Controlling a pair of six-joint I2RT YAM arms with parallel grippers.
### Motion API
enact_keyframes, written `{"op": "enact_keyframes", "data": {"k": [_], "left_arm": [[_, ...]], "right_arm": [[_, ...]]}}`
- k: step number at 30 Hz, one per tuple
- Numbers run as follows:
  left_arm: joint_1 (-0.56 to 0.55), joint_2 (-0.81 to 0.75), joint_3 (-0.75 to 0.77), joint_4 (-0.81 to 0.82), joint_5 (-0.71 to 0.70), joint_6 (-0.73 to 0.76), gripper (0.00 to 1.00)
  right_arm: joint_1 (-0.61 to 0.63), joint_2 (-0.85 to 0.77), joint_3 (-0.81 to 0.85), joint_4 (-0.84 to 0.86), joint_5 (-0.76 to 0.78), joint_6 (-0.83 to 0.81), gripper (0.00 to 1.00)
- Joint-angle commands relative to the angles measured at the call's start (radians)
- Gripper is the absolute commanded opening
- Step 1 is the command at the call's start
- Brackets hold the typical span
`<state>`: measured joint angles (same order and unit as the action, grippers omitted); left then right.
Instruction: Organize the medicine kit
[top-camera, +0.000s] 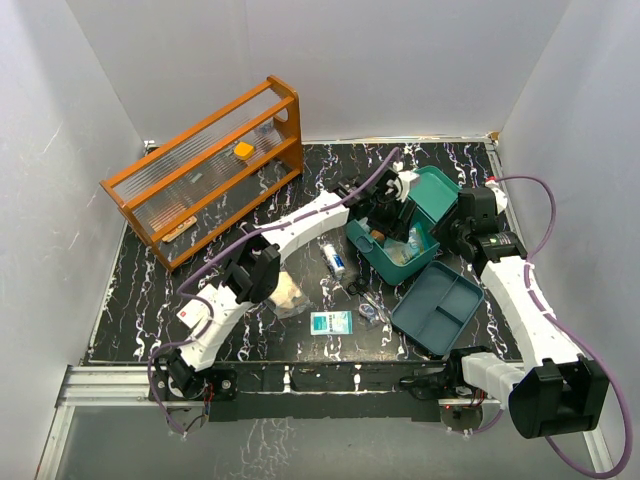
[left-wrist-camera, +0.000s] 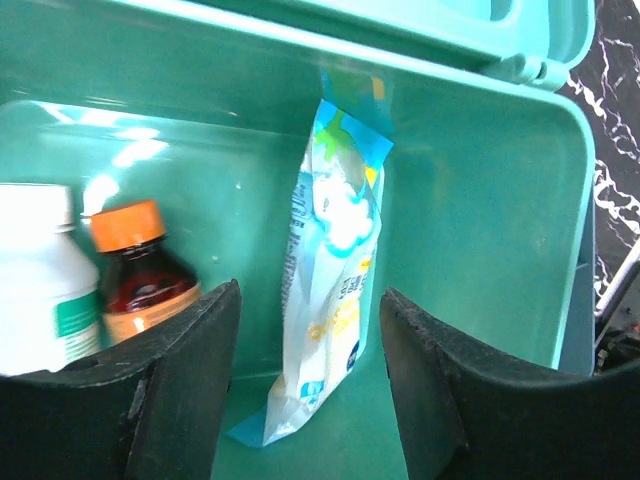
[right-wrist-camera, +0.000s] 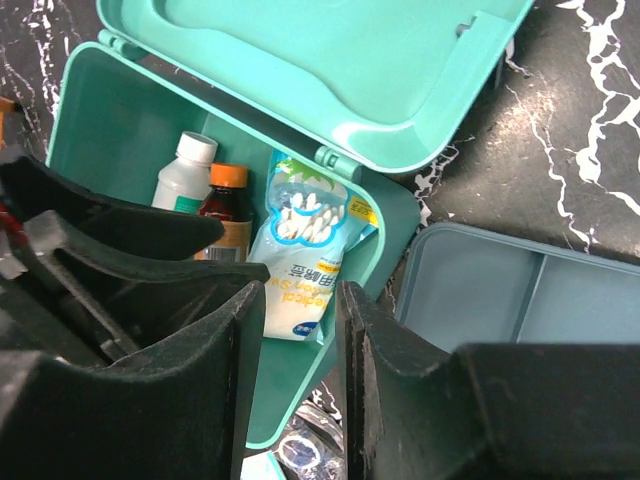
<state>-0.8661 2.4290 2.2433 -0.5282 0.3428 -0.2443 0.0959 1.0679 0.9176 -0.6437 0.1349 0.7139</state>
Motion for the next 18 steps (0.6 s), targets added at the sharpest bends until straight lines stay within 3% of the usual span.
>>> {"op": "enact_keyframes", "data": {"k": [1, 9, 13, 18], "left_arm": [[0.006, -0.150, -0.005, -0.009, -0.139, 0.061, 0.57], [0.021, -0.370, -0.195, 0.148, -0.158, 0.052, 0.57], [0.025, -0.503, -0.351, 0.205, -0.222, 0.039, 0.59], [0.037, -0.703, -0.598, 0.279, -0.283, -0.015, 0.62]], "right_arm": [[-0.005, -0.009, 0.022, 0.104, -0.058, -0.027, 0.33], [-0.004, 0.135, 0.091, 0.166, -0.220, -0.122, 0.31], [0.004, 0.221, 0.127, 0.182, -0.219, -0.139, 0.29], [0.062, 0.334, 0.199, 0.123, -0.110, -0.178, 0.26]]}}
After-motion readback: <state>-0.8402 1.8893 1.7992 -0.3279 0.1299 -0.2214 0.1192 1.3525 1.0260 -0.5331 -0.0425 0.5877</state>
